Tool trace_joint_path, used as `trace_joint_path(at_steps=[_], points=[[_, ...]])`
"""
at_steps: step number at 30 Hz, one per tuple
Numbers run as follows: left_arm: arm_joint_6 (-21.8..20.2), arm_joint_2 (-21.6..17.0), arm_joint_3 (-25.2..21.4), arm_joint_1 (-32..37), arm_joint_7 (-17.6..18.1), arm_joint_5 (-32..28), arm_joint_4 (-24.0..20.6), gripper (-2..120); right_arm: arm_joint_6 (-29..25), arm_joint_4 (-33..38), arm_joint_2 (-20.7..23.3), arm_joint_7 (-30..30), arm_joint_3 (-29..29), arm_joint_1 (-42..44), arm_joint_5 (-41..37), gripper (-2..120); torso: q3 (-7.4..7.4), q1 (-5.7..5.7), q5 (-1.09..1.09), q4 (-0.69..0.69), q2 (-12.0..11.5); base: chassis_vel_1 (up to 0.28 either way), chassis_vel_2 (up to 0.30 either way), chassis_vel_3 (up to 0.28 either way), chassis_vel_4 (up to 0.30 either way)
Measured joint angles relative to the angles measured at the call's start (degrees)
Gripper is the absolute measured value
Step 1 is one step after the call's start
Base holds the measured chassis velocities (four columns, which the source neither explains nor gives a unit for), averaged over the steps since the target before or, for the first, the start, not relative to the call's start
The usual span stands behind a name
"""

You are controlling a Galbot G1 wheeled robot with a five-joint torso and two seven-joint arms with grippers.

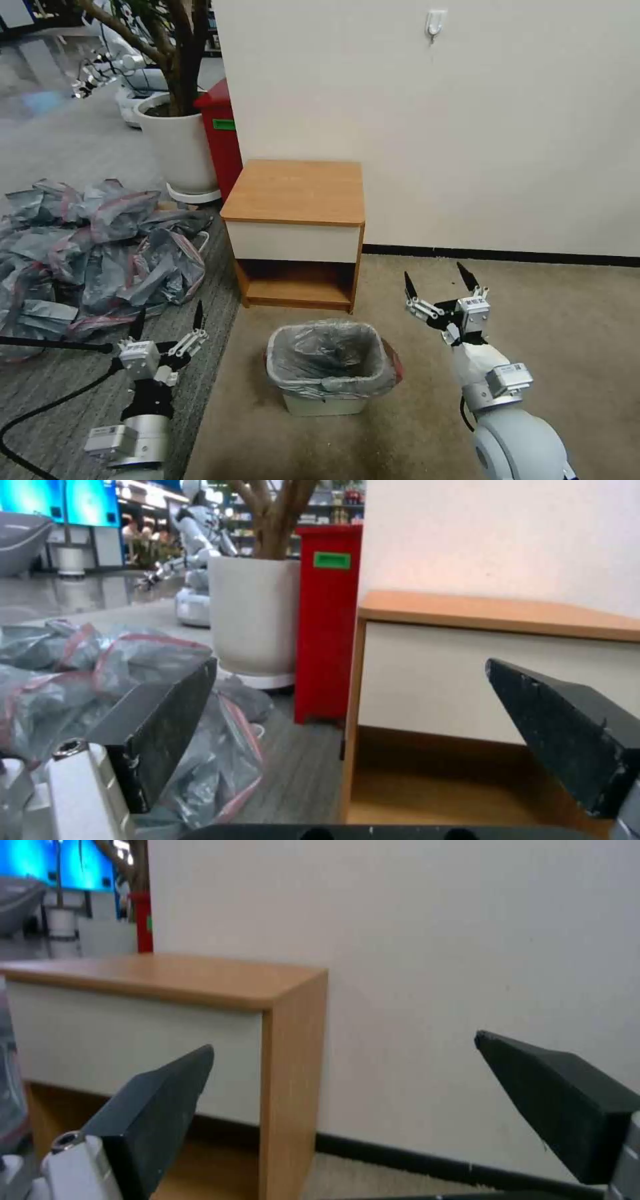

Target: Pick up the garbage bag from the table and place it over the trash can.

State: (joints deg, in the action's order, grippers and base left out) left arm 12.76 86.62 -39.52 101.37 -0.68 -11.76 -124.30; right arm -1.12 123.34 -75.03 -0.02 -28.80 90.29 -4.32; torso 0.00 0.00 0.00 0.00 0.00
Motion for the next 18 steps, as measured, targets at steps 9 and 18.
trace_joint_path(at_steps=[9,18], points=[[3.01,1.15,1.17,-0.99,-0.62,1.48,4.05,100,0.4,-2.11,-1.82,-1.8,-2.54,1.18,1.38,100,0.0,0.0,0.0,0.0,0.0,0.0,0.0,0.0,0.0],[4.64,1.55,1.34,-1.08,-0.59,1.94,5.96,100,0.37,-3.02,-3.82,-0.33,-3.07,2.14,1.53,100,0.0,0.0,0.0,0.0,0.0,0.0,0.0,0.0,0.0]])
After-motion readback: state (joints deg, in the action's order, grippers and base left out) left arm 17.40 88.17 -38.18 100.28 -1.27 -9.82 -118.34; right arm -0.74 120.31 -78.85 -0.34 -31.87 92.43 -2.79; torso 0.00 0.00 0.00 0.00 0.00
